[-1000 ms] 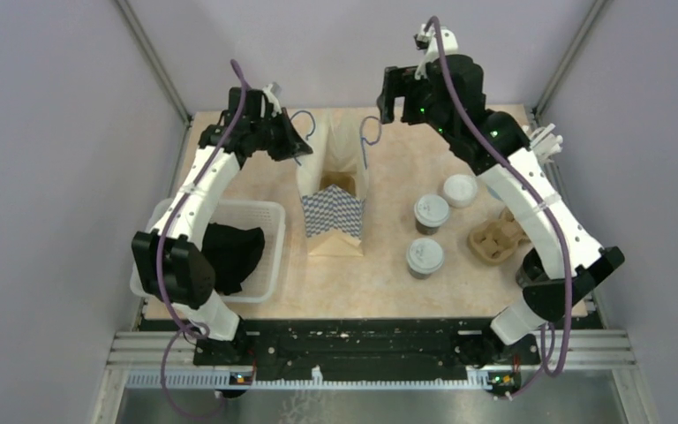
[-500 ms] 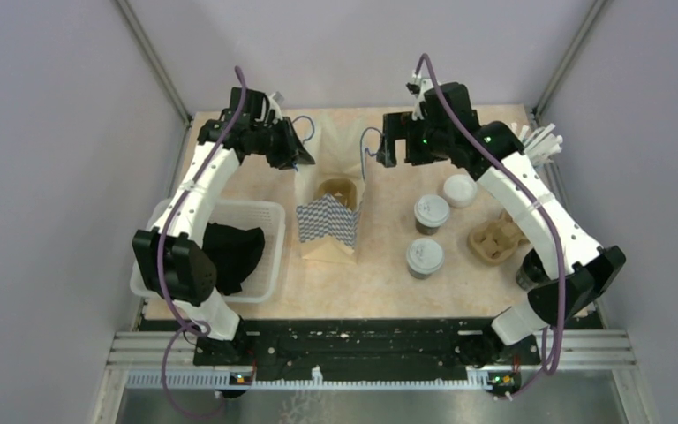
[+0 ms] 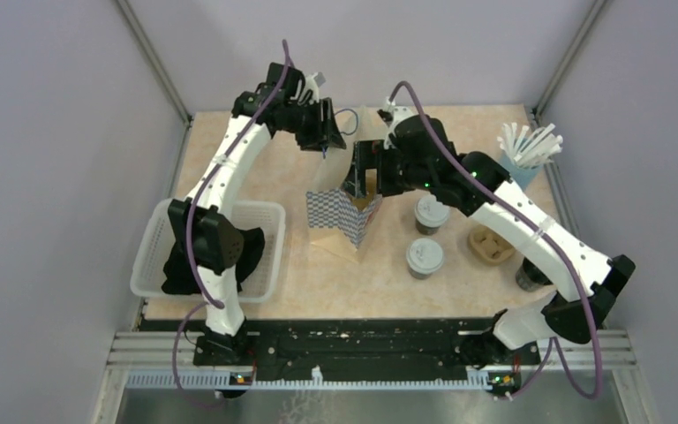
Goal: Pack the takeout coffee
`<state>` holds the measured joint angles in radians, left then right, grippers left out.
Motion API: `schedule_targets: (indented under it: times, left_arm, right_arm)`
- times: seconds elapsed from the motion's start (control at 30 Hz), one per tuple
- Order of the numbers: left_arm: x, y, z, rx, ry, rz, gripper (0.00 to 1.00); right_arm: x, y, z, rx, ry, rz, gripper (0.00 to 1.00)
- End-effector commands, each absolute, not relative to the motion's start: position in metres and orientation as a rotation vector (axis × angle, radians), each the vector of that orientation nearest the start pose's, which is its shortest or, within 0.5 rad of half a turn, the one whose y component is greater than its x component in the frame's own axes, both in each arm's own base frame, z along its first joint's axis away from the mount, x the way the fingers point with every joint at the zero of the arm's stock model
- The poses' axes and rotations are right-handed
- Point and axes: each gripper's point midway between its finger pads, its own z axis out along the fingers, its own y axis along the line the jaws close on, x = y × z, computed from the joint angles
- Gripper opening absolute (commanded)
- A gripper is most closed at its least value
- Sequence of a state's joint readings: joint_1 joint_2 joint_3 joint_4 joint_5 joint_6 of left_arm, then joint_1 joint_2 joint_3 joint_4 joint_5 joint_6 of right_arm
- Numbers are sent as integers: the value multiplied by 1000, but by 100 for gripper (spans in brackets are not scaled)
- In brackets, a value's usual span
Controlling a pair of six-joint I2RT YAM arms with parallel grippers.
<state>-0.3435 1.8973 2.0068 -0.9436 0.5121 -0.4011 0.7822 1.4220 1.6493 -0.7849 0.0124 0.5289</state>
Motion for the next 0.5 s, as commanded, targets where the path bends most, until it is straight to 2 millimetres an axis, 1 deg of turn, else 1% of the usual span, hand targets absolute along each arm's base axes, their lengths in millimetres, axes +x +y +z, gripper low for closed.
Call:
schedule_targets:
  times: [0.0, 0.07, 0.1, 0.17, 0.2, 0.3, 0.4, 0.43, 0.47]
  left_arm:
    - [422, -226, 291, 150, 2428, -747, 63]
    - [415, -214, 297, 119, 2443, -679, 80]
    - [408, -207, 298, 96, 2454, -649, 86]
    - [390, -196, 299, 49, 2482, -610, 93]
    - [379, -191, 301, 27, 2487, -606, 95]
    - [346, -179, 311, -32, 2497, -608, 96]
    - [312, -169, 314, -81, 2522, -614, 96]
    - [299, -168, 319, -87, 2516, -646, 96]
    - [288, -169, 320, -92, 2522, -683, 95]
  right_arm:
    - [258, 294, 346, -229, 2145, 773, 97]
    - [257, 288, 353, -248, 2125, 753, 98]
    - [256, 284, 358, -263, 2110, 736, 99]
    - [254, 278, 369, -318, 2074, 713, 99]
    - [252, 273, 375, -344, 2052, 694, 99]
    - [251, 253, 391, -391, 1986, 609, 99]
    - [250, 223, 406, -361, 1925, 509, 99]
    - [250, 211, 411, -333, 1910, 486, 99]
    - [248, 201, 412, -312, 1906, 470, 99]
